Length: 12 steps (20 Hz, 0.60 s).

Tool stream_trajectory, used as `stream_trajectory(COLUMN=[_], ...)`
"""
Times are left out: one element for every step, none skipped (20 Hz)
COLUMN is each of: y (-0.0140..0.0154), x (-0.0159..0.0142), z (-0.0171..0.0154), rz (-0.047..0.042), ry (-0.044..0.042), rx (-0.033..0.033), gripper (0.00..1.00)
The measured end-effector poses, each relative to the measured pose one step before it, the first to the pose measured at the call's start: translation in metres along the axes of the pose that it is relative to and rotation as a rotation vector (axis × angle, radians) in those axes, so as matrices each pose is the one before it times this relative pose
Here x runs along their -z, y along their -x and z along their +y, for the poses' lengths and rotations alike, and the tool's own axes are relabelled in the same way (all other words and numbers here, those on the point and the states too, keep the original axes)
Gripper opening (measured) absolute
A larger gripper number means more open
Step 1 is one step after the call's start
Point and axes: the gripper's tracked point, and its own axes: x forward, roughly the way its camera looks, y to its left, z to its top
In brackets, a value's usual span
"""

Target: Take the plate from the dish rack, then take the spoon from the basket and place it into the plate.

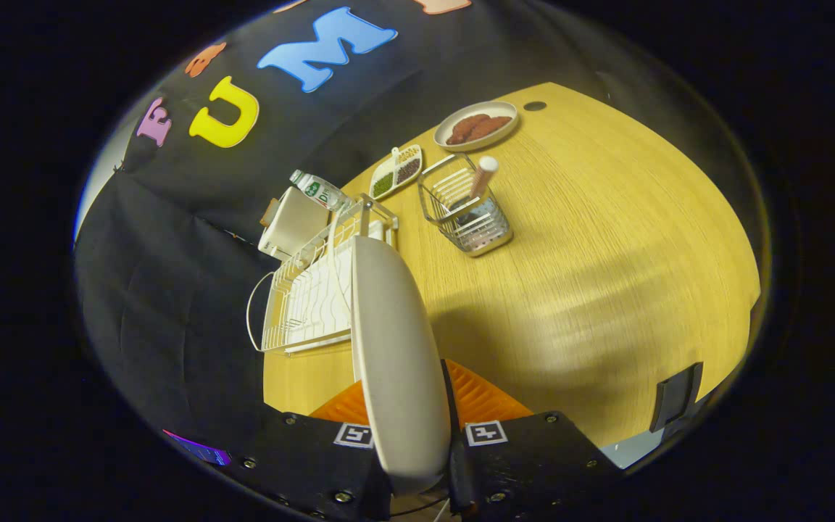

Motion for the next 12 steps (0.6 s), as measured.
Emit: stream_trajectory(y=[-0.00525, -0.00526, -0.00450, -0.00455, -0.00454, -0.00493, -0.00482, -0.00547, -0.00202, -0.00245, -0.00248, -0.00075], x=[0.00567, 0.00561, 0.00314, 0.00137, 0.00049, 0.00398, 0.00123, 0.00375, 0.00033, 0.00124, -0.00072, -0.00043], z=[-0.00641, -0.00506, -0.00402, -0.00317, -0.00381, -0.00473, -0.00691, -0.00447, -0.00195, -0.00337, -0.00284, -0.00166], rz=[0.01082, 0.01156, 0.00628, 0.00068, 0.00438, 0.00852, 0.01148, 0.01003, 0.00930, 0.00866, 0.00590, 0.00023], ry=[-0.02130, -0.01948, -0.01065, -0.01359, -0.00737, -0.00080, -0.00102, -0.00307, -0.00766, -0.01221, -0.01871, -0.01537], rx=[-0.00543, -0.00271, -0.00931, -0.00517, -0.00388, -0.00253, 0.00132, -0.01960, -0.02832, -0.02229, -0.02609, -0.02003], gripper=[0.30, 0.30, 0.30, 0.30, 0.30, 0.30, 0.30, 0.30, 0.30, 0.30, 0.30, 0.30])
